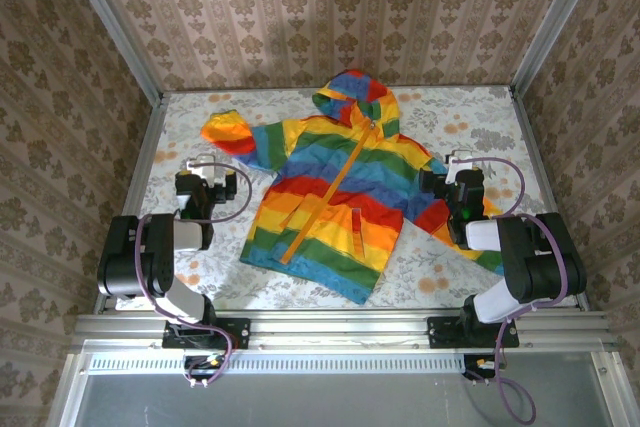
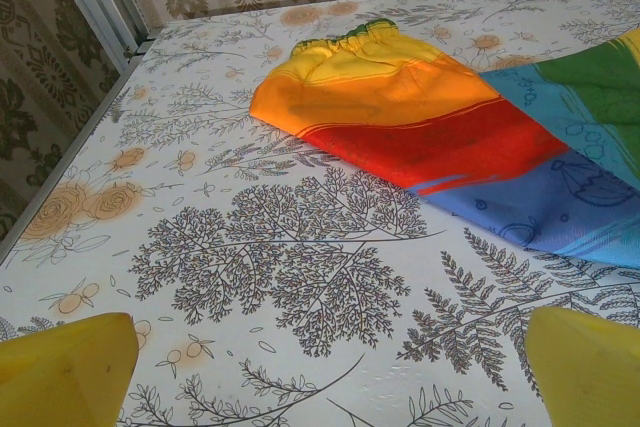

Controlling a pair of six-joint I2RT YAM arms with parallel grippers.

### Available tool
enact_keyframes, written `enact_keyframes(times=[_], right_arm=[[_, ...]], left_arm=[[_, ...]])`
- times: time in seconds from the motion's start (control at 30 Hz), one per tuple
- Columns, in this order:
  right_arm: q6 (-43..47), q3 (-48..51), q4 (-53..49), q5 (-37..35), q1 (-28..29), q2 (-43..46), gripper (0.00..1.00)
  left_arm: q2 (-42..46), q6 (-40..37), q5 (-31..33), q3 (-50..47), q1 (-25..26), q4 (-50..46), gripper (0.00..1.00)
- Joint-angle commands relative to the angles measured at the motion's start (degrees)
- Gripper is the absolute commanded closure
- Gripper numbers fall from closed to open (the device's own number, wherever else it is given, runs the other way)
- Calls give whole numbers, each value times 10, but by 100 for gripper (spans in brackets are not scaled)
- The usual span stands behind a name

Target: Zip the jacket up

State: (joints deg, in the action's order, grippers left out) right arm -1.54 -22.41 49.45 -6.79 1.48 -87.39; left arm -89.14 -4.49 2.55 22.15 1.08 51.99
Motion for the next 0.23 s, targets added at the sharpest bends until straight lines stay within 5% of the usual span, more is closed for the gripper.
enact_keyframes(times=[0.0,0.2], right_arm=[[-3,-11,-4,9,1,-7,0],[-3,-8,-1,10,1,-4,0]], left_arm=[[3,9,-10,5,1,-2,0],[3,9,-10,4,1,-2,0]])
